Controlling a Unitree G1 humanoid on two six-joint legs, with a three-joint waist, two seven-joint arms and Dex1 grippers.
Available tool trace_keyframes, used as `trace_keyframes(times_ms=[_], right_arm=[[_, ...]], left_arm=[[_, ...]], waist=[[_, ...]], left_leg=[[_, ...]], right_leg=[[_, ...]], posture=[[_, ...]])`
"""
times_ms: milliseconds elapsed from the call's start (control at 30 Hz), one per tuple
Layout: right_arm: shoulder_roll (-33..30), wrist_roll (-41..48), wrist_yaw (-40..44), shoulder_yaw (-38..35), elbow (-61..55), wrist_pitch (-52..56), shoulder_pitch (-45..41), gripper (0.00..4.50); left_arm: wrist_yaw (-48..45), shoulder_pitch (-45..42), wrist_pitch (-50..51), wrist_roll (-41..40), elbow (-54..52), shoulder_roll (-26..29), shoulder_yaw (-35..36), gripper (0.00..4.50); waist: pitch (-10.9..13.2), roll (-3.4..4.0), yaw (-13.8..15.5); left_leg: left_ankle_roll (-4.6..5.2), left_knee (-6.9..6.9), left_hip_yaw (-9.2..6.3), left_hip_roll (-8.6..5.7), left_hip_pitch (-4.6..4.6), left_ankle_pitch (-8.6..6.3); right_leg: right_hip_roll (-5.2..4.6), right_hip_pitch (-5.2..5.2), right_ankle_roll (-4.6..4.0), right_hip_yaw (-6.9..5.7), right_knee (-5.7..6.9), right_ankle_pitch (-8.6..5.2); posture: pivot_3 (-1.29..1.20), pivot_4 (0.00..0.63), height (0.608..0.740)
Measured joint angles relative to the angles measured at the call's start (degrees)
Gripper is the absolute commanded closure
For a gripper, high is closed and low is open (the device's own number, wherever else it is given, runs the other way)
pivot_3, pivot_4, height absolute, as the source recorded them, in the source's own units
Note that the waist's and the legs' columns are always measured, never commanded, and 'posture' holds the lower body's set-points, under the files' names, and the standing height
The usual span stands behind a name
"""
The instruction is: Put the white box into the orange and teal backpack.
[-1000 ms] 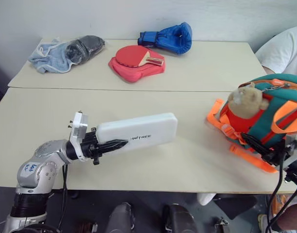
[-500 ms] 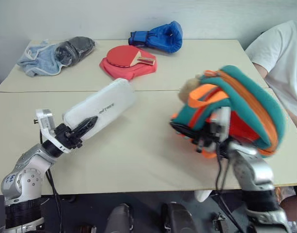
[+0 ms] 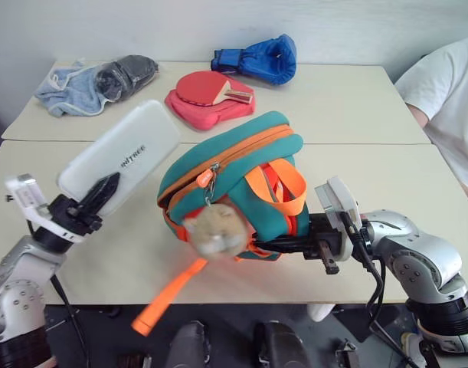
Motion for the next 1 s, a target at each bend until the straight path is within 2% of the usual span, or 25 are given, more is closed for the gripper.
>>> trace_keyframes(times_ms=[200, 300, 333, 400, 467, 633, 800, 1000], right_arm=[[6.2, -0.8, -4.1, 0.9, 0.2, -1.1, 0.0, 4.49], [9.1, -2.7, -6.2, 1.0, 1.6, -2.7, -0.2, 4.49], [9.1, -3.0, -6.3, 1.0, 2.0, -2.8, -0.2, 4.49], [10.5, -4.6, -7.0, 1.0, 3.5, -4.2, -0.3, 4.49], [11.4, -5.3, -7.2, 1.1, 4.6, -5.0, -0.4, 4.49], [12.8, -8.0, -6.3, 2.0, 8.3, -7.3, -1.0, 4.49], [12.8, -9.2, -5.0, 3.1, 9.8, -7.5, -1.9, 4.49], [13.2, -10.1, -4.8, 3.1, 10.4, -7.5, -3.1, 4.49]], left_arm=[[3.8, 2.2, 4.7, -14.4, -2.5, 4.3, 7.9, 3.23], [5.5, 3.8, 8.9, -27.4, -3.4, 10.6, 13.0, 3.23], [5.6, 4.2, 9.4, -29.4, -4.1, 11.8, 14.1, 3.23], [5.2, 8.7, 12.3, -34.9, -6.8, 15.5, 17.8, 3.23], [4.4, 13.0, 14.9, -37.0, -9.3, 17.6, 19.5, 3.23], [0.7, 17.0, 16.3, -33.7, -11.7, 18.9, 20.0, 3.23], [-9.3, 22.2, 17.7, -27.0, -12.3, 22.3, 20.2, 3.23], [-20.8, 25.6, 18.3, -19.5, -9.3, 26.2, 24.4, 3.23]], waist=[[0.0, 0.0, -0.1], [0.0, -0.06, -0.1], [0.0, -0.05, -0.1], [0.0, -0.08, -0.2], [0.0, 0.0, -0.3], [0.1, 0.02, -0.1], [0.1, 0.03, -0.2], [0.1, 0.07, -0.3]], left_leg=[[-0.05, -0.01, 0.02, 0.02, -0.03, 0.05], [-0.01, 0.0, 0.0, -0.02, -0.05, 0.04], [0.01, -0.01, 0.01, -0.06, -0.04, 0.04], [0.02, -0.04, 0.02, -0.06, -0.01, 0.02], [0.02, -0.04, 0.06, -0.08, -0.01, 0.02], [-0.17, -0.07, 0.06, -0.02, 0.0, 0.14], [-0.24, -0.15, 0.1, 0.0, 0.0, 0.13], [-0.37, -0.22, 0.11, 0.08, 0.01, 0.1]], right_leg=[[0.03, -0.11, -0.04, 0.05, 0.12, -0.02], [-0.02, -0.1, -0.04, 0.09, 0.11, -0.02], [-0.06, -0.08, -0.04, 0.11, 0.09, -0.02], [-0.07, -0.05, -0.04, 0.12, 0.07, -0.02], [-0.07, -0.09, -0.05, 0.17, 0.06, -0.03], [0.04, -0.24, -0.39, 0.12, 0.35, -0.21], [0.08, -0.33, -0.49, 0.14, 0.4, -0.27], [0.11, -0.41, -0.65, 0.11, 0.45, -0.36]], posture=[[0.0, 0.15, 0.74], [0.0, 0.15, 0.74], [0.0, 0.15, 0.74], [0.0, 0.15, 0.74], [0.0, 0.15, 0.74], [0.0, 0.15, 0.74], [0.0, 0.15, 0.74], [0.0, 0.15, 0.74]])
